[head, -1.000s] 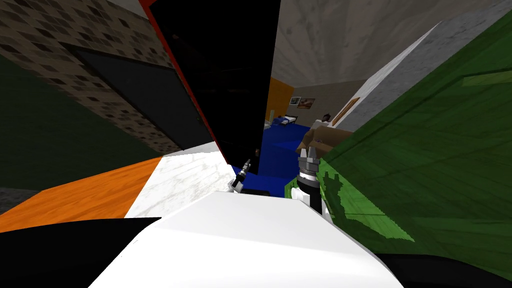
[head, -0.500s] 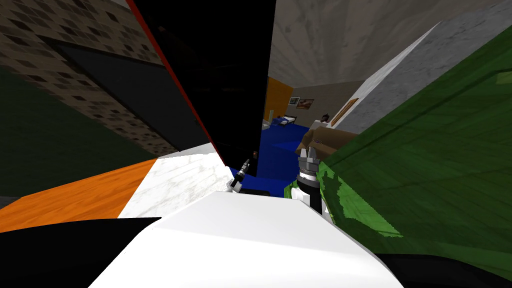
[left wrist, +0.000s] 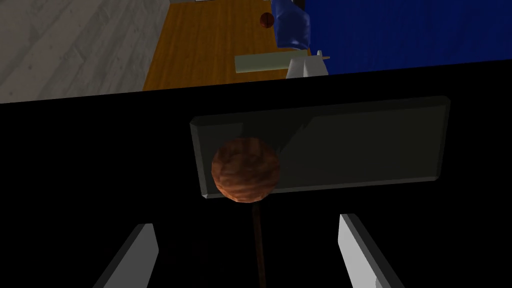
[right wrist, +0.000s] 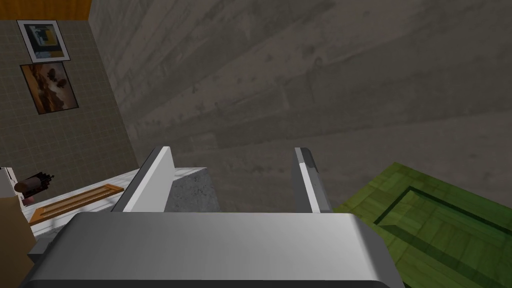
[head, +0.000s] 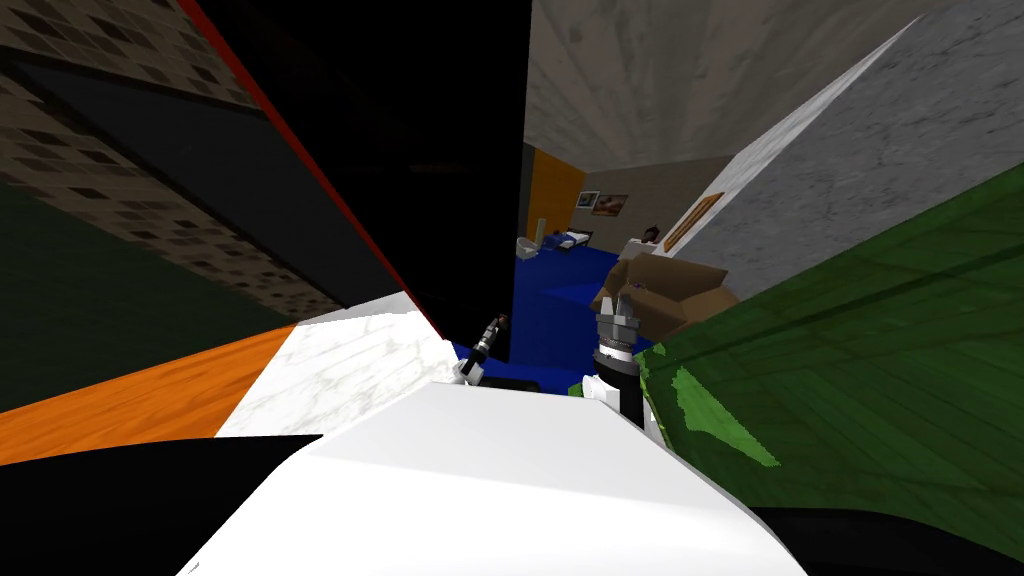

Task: Push the door open

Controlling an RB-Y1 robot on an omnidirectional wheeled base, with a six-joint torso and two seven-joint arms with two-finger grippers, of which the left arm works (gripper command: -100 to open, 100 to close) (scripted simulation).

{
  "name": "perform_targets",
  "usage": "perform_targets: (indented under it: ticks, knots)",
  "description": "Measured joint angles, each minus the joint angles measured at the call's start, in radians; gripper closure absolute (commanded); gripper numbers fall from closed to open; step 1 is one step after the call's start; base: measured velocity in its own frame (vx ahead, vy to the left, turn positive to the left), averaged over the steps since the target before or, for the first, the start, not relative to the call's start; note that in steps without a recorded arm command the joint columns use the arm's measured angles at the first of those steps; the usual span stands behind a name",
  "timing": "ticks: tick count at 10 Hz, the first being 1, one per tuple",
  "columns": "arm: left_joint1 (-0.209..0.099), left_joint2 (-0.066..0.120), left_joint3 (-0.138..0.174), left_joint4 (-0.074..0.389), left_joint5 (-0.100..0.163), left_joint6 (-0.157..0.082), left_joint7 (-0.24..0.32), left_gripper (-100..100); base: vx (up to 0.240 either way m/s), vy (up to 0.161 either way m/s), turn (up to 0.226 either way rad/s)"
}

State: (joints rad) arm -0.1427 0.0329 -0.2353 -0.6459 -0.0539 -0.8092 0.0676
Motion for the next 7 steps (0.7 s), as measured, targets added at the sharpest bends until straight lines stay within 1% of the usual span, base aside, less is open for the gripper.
perform_targets:
  ticks: [1, 2, 3, 7]
  knots:
    - [-0.001, -0.007, 0.003, 0.003, 0.001, -0.003, -0.003, -100, 0.191, -0.097, -0.018]
    - [-0.003, -0.015, 0.005, 0.01, 0.002, -0.009, -0.005, -100, 0.07, -0.044, 0.028]
    - [-0.002, -0.015, 0.005, 0.011, 0.002, -0.012, -0.005, 100, -0.014, 0.007, -0.019]
    - [-0.003, -0.016, 0.004, 0.01, 0.001, -0.008, -0.005, 100, -0.015, 0.009, -0.005]
